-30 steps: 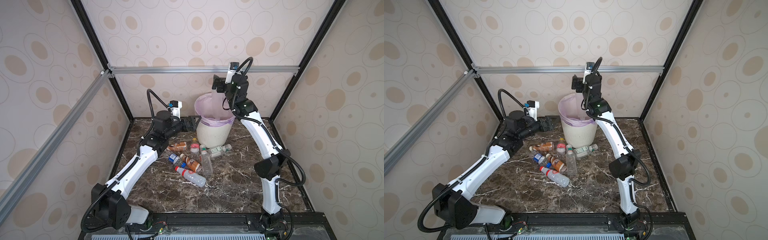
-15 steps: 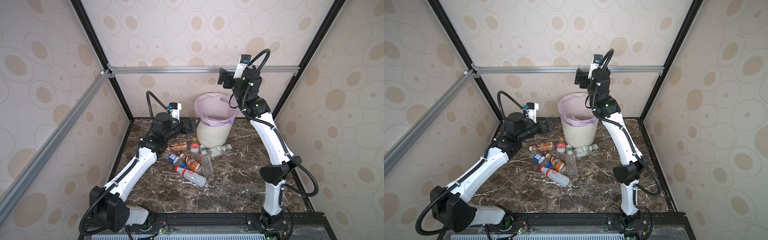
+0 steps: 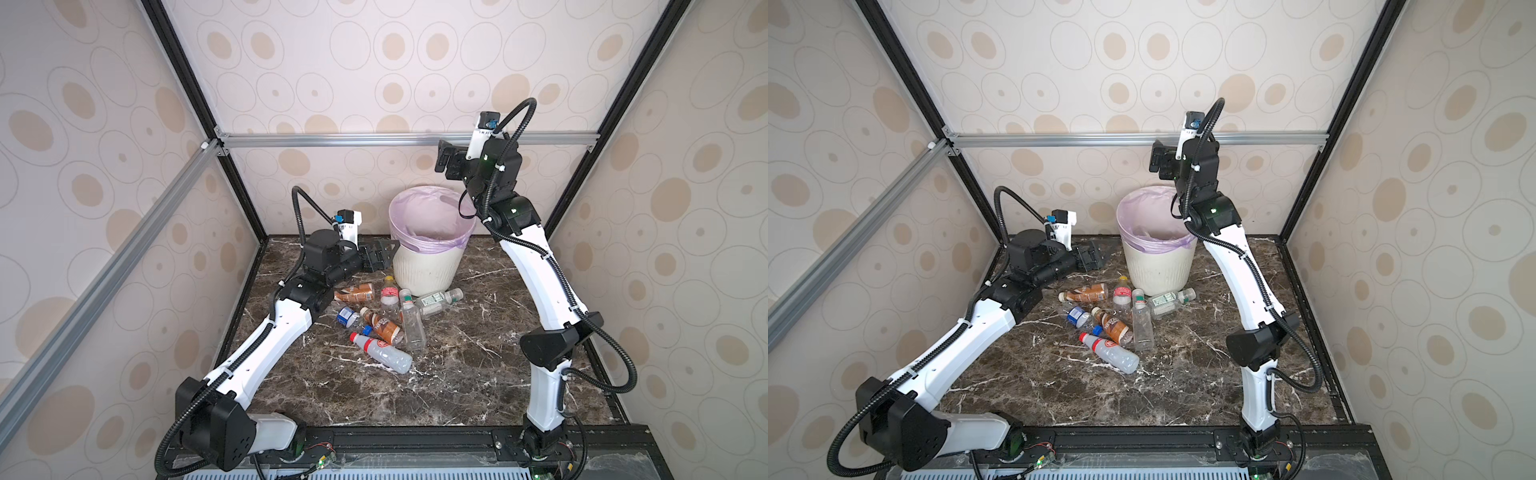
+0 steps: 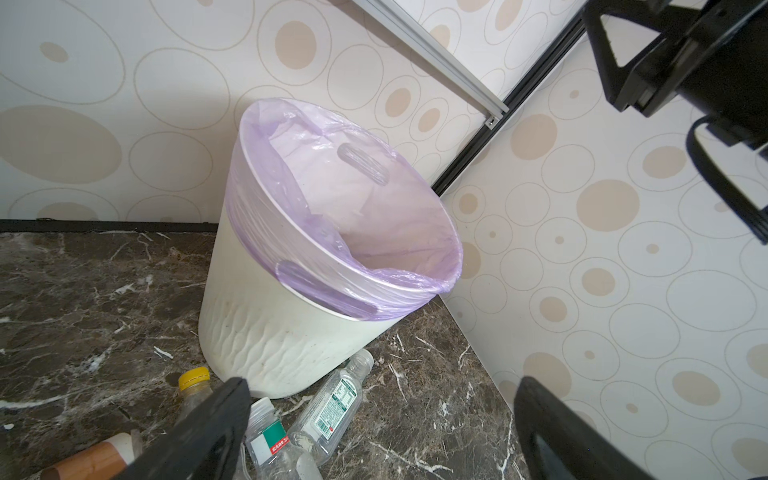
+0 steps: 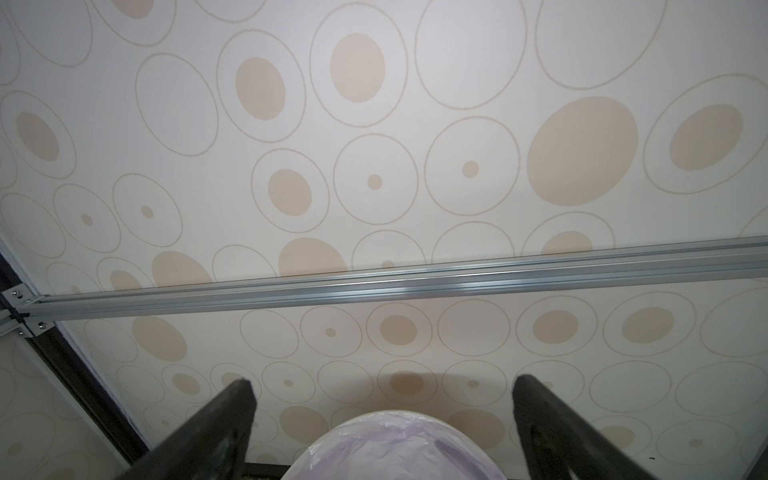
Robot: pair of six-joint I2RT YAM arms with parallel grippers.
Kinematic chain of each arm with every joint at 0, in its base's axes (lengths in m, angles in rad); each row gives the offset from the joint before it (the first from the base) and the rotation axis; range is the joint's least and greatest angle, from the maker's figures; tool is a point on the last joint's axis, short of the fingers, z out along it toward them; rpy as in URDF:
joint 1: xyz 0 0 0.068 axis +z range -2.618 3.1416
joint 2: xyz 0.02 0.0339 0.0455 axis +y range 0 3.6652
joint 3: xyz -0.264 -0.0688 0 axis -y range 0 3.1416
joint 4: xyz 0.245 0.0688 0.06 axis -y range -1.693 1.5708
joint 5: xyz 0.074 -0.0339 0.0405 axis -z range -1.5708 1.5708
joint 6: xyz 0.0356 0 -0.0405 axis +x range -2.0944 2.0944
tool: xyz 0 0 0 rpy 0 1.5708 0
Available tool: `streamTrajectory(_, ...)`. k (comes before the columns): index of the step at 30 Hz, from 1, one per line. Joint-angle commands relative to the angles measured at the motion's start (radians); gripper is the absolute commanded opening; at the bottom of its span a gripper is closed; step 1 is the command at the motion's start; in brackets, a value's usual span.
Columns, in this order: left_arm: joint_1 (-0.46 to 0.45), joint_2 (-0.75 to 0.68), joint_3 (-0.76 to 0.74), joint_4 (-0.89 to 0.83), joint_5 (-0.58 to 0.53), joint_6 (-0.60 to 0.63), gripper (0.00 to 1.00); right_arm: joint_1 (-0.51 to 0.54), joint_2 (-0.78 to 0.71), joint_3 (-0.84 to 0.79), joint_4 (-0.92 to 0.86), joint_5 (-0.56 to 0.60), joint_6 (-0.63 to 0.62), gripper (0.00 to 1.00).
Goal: Throw the plastic bottles in the bin
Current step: 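Open the right gripper over the bin to drop the frosted bottle, then withdraw the right gripper toward the pile while the left lowers onto the blue-labelled bottle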
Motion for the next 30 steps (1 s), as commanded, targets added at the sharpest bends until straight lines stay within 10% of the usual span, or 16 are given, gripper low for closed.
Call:
streamTrajectory(1,-0.006,0.005,0.014,-0.030,-0.026,0.029,0.99,0.008,-0.090,-0.069,-0.003,0.000,-0.017,0.99)
streamTrajectory(20,0.067,-0.029,-0.134,-0.305,-0.348,-0.101,0.99,0.040,-0.619,-1.026,0.012,-0.147,-0.118,0.99)
streamTrajectory(30,0.126,-0.084,-0.292,-0.383,-0.460,-0.325,0.99,0.175,-0.671,-1.197,0.089,-0.104,-0.102,0.99)
